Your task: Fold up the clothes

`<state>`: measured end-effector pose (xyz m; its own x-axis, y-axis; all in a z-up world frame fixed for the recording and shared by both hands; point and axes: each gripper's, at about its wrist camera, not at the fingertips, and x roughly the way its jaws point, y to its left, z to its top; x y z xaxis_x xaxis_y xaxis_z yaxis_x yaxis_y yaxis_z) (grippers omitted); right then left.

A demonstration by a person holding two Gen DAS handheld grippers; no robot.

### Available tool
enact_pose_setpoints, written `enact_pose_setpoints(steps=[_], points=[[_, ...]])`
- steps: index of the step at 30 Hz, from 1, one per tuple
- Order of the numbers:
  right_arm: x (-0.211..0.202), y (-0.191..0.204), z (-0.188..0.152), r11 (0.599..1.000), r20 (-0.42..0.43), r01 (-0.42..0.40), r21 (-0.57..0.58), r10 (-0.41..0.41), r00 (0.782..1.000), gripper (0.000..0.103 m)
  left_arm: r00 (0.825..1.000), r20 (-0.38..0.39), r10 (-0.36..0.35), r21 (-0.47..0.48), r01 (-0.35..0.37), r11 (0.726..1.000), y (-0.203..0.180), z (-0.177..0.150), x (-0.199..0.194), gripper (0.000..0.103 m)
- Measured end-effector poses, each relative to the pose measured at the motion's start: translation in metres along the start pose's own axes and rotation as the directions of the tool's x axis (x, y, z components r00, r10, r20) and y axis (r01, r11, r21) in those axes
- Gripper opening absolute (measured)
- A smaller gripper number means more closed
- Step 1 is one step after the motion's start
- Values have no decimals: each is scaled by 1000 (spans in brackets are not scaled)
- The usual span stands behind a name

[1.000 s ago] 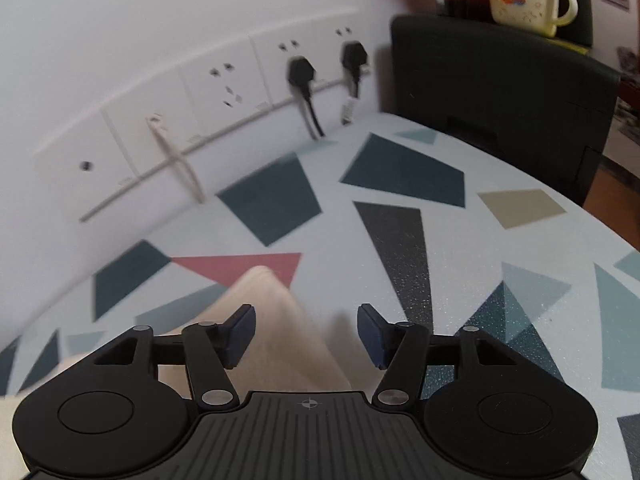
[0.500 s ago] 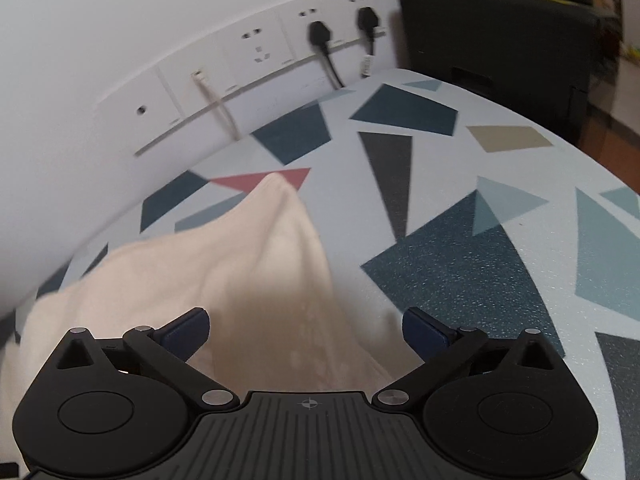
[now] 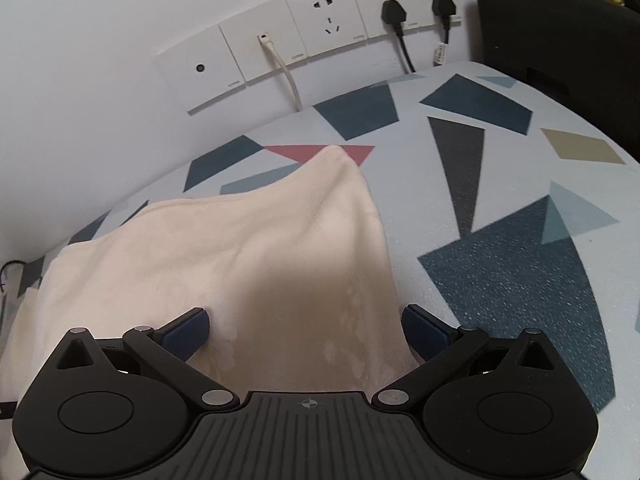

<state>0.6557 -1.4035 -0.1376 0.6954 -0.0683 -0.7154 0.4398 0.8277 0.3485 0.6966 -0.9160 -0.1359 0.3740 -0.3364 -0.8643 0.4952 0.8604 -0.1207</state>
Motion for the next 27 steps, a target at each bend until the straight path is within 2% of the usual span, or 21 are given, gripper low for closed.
enact_pose_setpoints(steps=[4,7,8,10,12,15,21,27], points=[[4,2,5,1000,-35,-1,3,1,999,102,1000,14,15,-2,-15,1000,-4,2,3,103],[7,7,6,996,-75,-87,-18,86,993,102,1000,-20,-22,21,22,1000,-6,9,5,102],[7,9,6,994,-91,-109,-32,105,990,102,998,-38,-49,20,50,999,-5,12,6,102],[8,13,7,989,-119,-134,-64,125,985,102,983,-72,-170,4,170,985,0,17,5,102],[8,12,9,988,-125,-146,-52,138,982,102,939,-121,-322,3,325,946,-2,18,6,102],[7,6,11,986,-121,-165,2,164,979,102,954,-132,-270,120,286,951,-18,14,6,103],[6,2,10,984,-107,-179,19,180,978,102,964,-90,-250,52,256,965,-20,13,7,103],[8,2,13,984,-119,-178,3,177,977,102,989,-67,-134,131,142,981,-40,9,12,103]])
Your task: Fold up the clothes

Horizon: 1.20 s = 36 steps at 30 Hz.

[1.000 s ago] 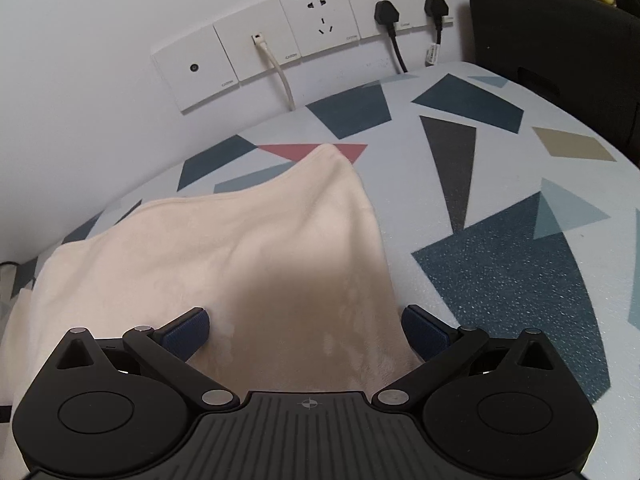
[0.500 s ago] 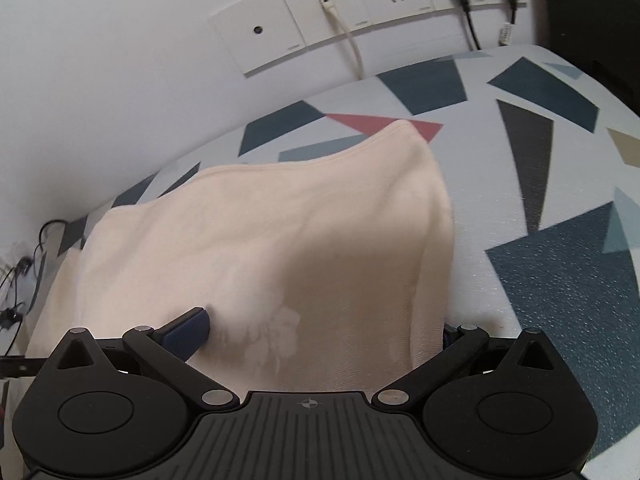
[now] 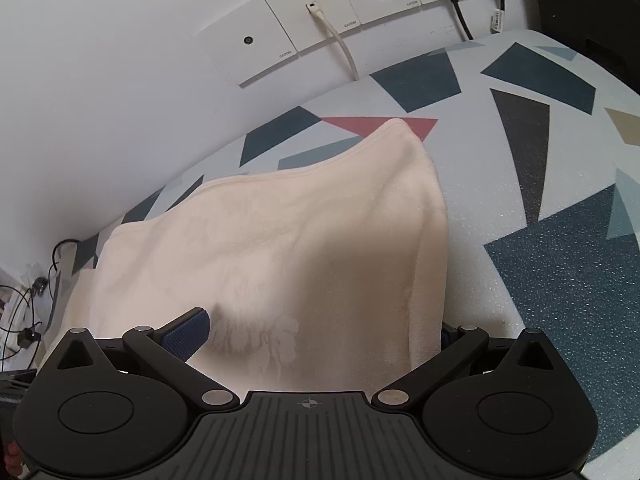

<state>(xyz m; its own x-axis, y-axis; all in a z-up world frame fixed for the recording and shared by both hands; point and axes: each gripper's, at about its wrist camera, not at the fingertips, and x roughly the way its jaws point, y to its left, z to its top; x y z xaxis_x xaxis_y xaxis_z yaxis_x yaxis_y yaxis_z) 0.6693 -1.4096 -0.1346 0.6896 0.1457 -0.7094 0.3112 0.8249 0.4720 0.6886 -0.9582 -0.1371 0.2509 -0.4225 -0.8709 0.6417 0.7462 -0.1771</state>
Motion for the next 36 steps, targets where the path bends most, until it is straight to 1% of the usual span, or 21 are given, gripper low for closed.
enact_pose_setpoints(steps=[4,6,9,10,11,13,14,15,17,18,25,26,27,28,29,30,31,32,36], points=[[2,3,2,1000,-19,10,-15,-10,1000,102,1000,17,17,-32,-16,999,0,0,2,103],[3,7,2,999,-25,28,-34,-29,999,102,999,22,30,-50,-29,998,-1,0,3,103],[8,19,0,992,-31,76,-99,-79,996,102,998,25,51,-73,-50,996,-4,1,5,103],[10,23,-1,990,-38,76,-119,-81,996,102,998,23,56,-82,-54,995,-4,2,5,103],[11,27,-1,989,-48,66,-133,-73,996,102,998,18,57,-89,-55,995,-5,3,6,103],[16,34,-1,991,-83,10,-135,-21,996,102,998,16,61,-92,-60,994,-6,4,6,103],[18,39,-1,991,-98,-5,-135,-9,995,102,998,19,66,-89,-65,994,-7,3,6,103],[21,45,-2,988,-107,3,-155,-20,994,102,997,23,73,-84,-71,994,-8,2,7,103],[26,59,-5,975,-114,44,-219,-70,991,102,996,33,87,-85,-84,993,-11,1,8,103],[28,65,-7,970,-115,49,-237,-78,990,102,995,36,93,-88,-90,992,-12,1,9,103],[39,88,-11,965,-154,5,-261,-47,987,102,993,50,107,-122,-100,987,-15,2,11,102],[40,90,-11,966,-157,-4,-259,-37,987,99,993,54,105,-121,-98,988,-16,1,10,97],[40,92,-11,967,-160,-21,-254,-20,987,90,994,64,89,-112,-81,990,-18,0,8,92],[40,92,-10,970,-169,-46,-240,5,986,81,995,74,72,-102,-64,993,-19,-1,5,75],[39,93,-9,973,-181,-73,-219,33,983,60,996,76,45,-104,-37,994,-21,-1,2,59],[39,93,-9,976,-187,-97,-197,59,981,45,997,76,22,-111,-13,994,-21,-2,0,52],[39,92,-10,978,-191,-117,-173,83,978,44,997,80,11,-118,-2,993,-21,-2,-2,47],[37,93,-11,979,-182,-126,-162,96,979,42,996,87,16,-125,-5,992,-21,-4,-4,43],[23,99,-15,980,-108,-131,-151,116,987,36,985,162,55,-208,-20,978,-9,-16,-27,30]])
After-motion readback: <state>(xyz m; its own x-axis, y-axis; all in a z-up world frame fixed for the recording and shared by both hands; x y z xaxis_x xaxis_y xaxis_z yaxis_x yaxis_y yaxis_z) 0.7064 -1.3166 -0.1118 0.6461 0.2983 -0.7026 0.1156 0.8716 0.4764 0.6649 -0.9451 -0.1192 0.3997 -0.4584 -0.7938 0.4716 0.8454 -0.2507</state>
